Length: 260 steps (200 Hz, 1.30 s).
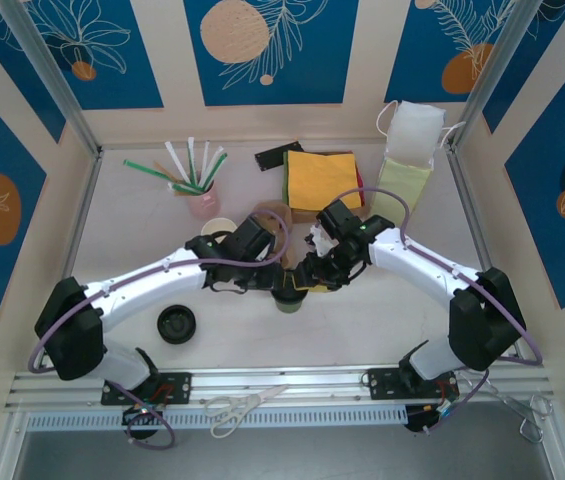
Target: Pack the takeout coffee
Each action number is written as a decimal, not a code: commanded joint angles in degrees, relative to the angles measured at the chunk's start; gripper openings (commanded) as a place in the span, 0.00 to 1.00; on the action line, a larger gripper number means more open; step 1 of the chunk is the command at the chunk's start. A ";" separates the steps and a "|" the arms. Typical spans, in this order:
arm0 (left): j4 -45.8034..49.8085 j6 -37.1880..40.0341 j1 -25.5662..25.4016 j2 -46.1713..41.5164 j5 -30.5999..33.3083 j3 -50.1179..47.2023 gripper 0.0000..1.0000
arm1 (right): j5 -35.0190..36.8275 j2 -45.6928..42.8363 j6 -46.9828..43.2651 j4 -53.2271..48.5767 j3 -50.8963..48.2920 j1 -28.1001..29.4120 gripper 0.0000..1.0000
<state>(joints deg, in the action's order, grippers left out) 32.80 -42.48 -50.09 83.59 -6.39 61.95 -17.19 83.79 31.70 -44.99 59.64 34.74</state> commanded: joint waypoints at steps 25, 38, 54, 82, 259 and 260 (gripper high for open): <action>2.86 0.51 0.31 1.17 0.39 -2.46 0.29 | 3.93 1.86 -0.74 -1.44 -1.74 0.15 0.44; 3.68 0.72 0.33 0.62 0.81 -0.82 0.30 | 4.00 1.26 -0.84 -2.08 -0.36 0.19 0.45; 4.87 1.13 0.34 0.61 1.03 1.56 0.31 | 4.14 0.68 -0.94 -2.86 1.51 0.15 0.45; 5.18 1.00 0.28 0.01 0.51 4.34 0.38 | 3.26 -0.19 -0.88 -3.40 3.85 0.75 0.51; 1.96 -0.58 0.25 0.08 -1.11 -1.93 0.35 | 4.60 1.19 -0.31 -1.38 -0.92 4.11 0.47; 1.98 -0.49 0.25 0.08 -1.09 -2.02 0.35 | 4.65 1.19 -0.32 -1.31 -1.01 4.06 0.47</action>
<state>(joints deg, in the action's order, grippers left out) 34.57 -42.96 -50.09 82.46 -7.27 61.71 -12.91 83.92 31.77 -46.35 61.34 38.89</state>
